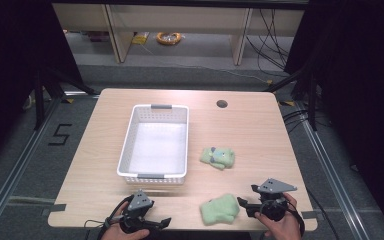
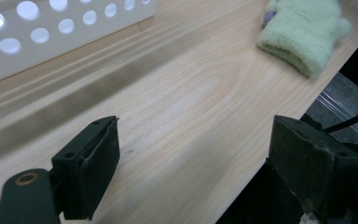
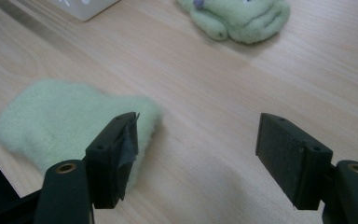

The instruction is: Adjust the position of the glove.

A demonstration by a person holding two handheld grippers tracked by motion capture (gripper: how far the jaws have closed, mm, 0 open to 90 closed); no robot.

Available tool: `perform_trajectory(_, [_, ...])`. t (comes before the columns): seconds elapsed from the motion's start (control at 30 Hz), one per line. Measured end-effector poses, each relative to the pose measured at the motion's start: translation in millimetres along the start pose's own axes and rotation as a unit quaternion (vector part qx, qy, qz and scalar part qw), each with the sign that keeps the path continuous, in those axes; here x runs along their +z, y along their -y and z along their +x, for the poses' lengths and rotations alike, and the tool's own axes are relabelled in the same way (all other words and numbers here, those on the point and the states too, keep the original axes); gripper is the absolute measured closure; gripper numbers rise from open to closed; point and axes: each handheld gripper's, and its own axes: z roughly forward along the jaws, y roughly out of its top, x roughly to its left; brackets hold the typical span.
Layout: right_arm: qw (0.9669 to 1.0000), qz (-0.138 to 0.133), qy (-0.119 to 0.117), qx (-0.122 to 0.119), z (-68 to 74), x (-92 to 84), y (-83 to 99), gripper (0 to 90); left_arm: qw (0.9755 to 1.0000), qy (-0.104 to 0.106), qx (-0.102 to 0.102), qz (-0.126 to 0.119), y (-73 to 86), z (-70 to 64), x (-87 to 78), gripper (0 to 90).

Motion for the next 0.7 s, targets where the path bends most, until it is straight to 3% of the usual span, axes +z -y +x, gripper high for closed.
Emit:
perform_trajectory(0.23, [1.0000,-0.003,-0.005,-0.006,0.9,0.5,-0.2,32.5,1.0000,0.000,-0.003,-0.002,0.0,-0.4,0.5,15.8])
perform_trajectory(0.27, [0.9999,-0.011,0.008,-0.010,1.4,0.7,0.0,33.1,1.0000,0.001,-0.003,-0.002,-0.2,-0.3,0.5,15.8])
perform_trajectory(0.3, [1.0000,-0.005,0.003,-0.003,2.5,0.2,-0.1,33.5,1.0000,0.001,-0.003,-0.002,-0.3,-0.4,0.4,15.8])
perform_trajectory(0.33, [0.9999,-0.011,0.005,-0.012,1.7,0.9,-0.3,33.9,1.0000,-0.005,-0.004,-0.004,-0.2,-0.7,1.0,15.8])
perform_trajectory(0.4, [0.9999,-0.011,0.005,-0.006,3.3,-0.1,-0.7,34.6,1.0000,0.002,-0.006,-0.006,-0.5,-1.9,1.0,15.9])
perform_trajectory(0.43, [0.9999,-0.013,0.003,-0.008,3.7,-0.2,-0.9,34.7,0.9998,0.006,-0.017,-0.011,-0.3,-3.5,2.0,15.9])
perform_trajectory(0.5, [0.9998,-0.015,0.000,-0.010,3.9,-0.1,-1.3,34.7,0.9999,0.009,-0.008,-0.006,-1.3,-3.9,1.3,15.9])
perform_trajectory(0.53, [0.9999,-0.014,-0.002,-0.010,4.2,-0.4,-1.6,34.7,0.9996,0.007,-0.021,-0.015,-0.8,-6.3,2.9,15.9])
perform_trajectory(0.6, [0.9998,-0.018,-0.006,-0.009,4.7,0.0,-1.8,35.0,0.9995,0.013,-0.019,-0.019,-2.5,-8.7,4.2,16.0])
perform_trajectory(0.63, [0.9998,-0.011,-0.016,0.010,8.1,-1.2,-2.2,35.7,0.9997,0.017,-0.013,-0.015,-3.5,-8.7,4.1,16.2])
perform_trajectory(0.67, [0.9997,-0.018,-0.010,-0.014,5.6,-1.2,-3.0,36.7,0.9995,0.020,-0.021,-0.016,-4.6,-11.0,5.6,16.7])
perform_trajectory(0.7, [0.9998,-0.011,-0.014,-0.006,8.3,-2.3,-3.5,38.5,0.9993,0.030,-0.020,-0.013,-6.1,-13.2,5.6,17.5])
